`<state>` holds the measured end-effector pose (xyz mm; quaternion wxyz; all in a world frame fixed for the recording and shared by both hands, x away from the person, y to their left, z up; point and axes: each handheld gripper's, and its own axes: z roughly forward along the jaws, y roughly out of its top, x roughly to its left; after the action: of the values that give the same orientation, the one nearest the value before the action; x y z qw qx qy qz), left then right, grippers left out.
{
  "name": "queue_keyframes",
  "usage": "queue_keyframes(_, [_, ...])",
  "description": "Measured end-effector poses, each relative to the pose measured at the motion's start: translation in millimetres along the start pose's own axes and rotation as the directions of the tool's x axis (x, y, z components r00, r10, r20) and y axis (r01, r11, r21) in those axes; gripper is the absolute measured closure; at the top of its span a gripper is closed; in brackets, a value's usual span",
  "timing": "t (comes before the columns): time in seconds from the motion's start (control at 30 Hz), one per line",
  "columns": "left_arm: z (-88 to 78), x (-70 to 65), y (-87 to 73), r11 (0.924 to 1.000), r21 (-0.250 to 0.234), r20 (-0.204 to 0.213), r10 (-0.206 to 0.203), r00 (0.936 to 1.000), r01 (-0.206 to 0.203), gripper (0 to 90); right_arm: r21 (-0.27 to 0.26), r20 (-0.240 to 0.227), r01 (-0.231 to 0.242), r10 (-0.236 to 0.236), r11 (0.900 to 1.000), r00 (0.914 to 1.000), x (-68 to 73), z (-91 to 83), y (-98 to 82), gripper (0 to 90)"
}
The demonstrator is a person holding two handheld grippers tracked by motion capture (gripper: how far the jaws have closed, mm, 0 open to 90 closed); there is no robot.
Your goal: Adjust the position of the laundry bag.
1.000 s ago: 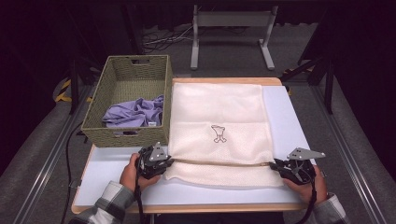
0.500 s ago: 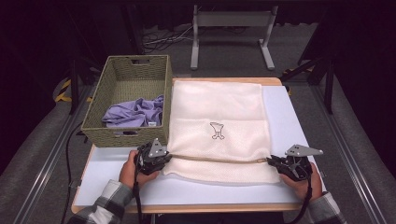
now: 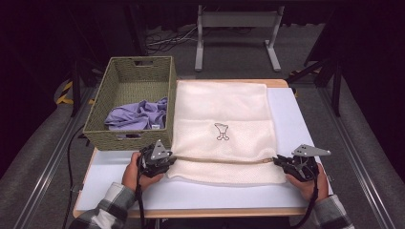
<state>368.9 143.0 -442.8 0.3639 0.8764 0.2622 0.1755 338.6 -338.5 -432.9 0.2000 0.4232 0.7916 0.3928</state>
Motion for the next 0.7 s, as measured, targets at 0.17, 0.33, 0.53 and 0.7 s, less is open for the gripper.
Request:
queue_keyframes(0.17, [-13.4,-3.5,-1.0,0.9978,-0.065,0.034,0.015,0.9993,-0.013,63.6,-0.019,-0.012,0.005,-0.005,1.0,0.9999,-0.9,-3.2,2.1,81.7])
queue_keyframes(0.33, [-15.8,-5.3,-3.1,0.9977,-0.068,0.039,0.006,0.9992,-0.004,60.3,-0.026,-0.017,0.01,-0.011,1.0,0.9998,-1.3,-4.1,2.4,81.7])
queue_keyframes(0.53, [-16.2,-7.1,-4.7,0.9981,-0.061,0.042,0.006,0.9991,-0.003,54.9,-0.039,-0.022,0.016,-0.017,0.999,0.9996,-0.8,-6.2,3.0,81.5])
queue_keyframes(0.7, [-14.1,-11.0,-3.6,0.9987,-0.051,0.037,0.003,0.9993,-0.001,48.0,-0.052,-0.025,0.023,-0.024,0.998,0.9994,0.6,-6.3,4.5,81.5])
